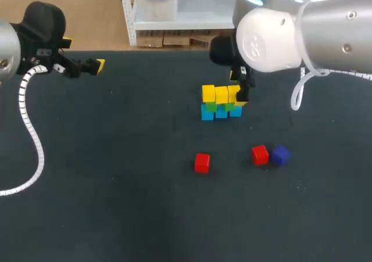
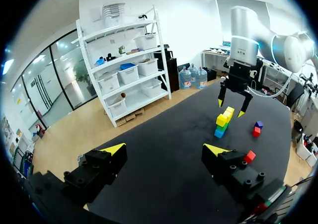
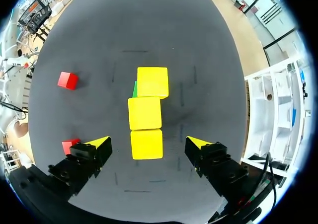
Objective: Place the blue cubes, place green cubes on the blue cubes, place the yellow cubes on the green cubes, then place the red cubes on the yellow cubes, and place purple cube on the red cubes.
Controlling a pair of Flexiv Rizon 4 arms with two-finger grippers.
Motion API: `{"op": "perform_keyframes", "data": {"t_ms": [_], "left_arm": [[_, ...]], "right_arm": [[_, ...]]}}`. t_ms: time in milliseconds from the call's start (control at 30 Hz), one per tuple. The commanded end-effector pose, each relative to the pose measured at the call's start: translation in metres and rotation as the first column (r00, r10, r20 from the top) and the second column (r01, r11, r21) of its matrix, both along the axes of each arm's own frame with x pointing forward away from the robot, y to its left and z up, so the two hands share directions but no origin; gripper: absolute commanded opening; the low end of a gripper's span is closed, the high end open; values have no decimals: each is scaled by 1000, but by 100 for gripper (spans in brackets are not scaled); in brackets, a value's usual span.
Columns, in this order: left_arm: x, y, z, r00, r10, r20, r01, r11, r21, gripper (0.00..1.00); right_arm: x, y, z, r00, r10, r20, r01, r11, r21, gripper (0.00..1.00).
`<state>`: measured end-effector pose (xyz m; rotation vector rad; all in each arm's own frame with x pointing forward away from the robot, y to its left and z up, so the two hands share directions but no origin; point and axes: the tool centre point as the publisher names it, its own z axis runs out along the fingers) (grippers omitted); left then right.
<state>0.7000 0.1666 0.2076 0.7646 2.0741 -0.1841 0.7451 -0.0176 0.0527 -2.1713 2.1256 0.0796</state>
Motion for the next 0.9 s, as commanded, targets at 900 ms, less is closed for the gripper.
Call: {"op": "perform_keyframes", "data": {"t_ms": [900], "left_arm": [[1, 4, 0, 1000, -16, 0, 16, 1000, -10, 100]], "right_arm": [[-84, -45, 24, 991, -113, 70, 107, 991, 86, 100]]}}
